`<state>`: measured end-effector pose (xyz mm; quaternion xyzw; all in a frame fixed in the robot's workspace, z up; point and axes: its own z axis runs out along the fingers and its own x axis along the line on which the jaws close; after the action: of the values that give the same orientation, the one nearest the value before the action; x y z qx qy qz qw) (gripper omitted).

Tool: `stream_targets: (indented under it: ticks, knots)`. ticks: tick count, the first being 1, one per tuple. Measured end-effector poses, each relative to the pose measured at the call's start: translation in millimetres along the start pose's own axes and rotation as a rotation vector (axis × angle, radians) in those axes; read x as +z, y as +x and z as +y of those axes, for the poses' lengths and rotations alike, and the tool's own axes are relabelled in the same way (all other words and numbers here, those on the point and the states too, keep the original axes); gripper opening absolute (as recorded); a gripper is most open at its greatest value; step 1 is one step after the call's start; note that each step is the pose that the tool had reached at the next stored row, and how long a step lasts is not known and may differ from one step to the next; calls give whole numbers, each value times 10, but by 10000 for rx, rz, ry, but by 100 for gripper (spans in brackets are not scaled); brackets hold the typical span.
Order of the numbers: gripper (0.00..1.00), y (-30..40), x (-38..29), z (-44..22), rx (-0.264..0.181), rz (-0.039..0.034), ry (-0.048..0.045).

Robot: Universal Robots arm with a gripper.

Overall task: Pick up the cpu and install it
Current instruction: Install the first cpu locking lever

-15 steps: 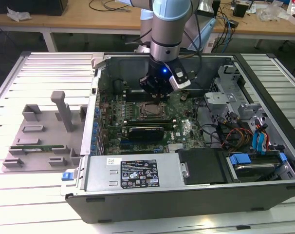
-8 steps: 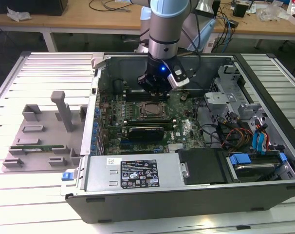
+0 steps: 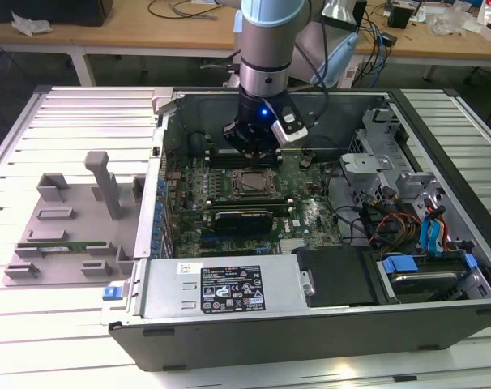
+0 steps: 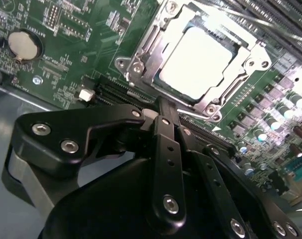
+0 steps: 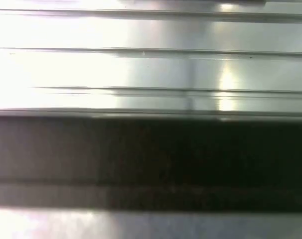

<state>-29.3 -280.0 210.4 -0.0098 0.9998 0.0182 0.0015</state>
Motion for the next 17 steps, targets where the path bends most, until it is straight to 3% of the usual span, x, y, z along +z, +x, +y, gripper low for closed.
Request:
stream_targets:
  ticks: [6, 17]
  knots:
    - [11, -13, 1, 9, -17, 11, 0]
    - [11, -121, 41, 4, -45, 135, -4]
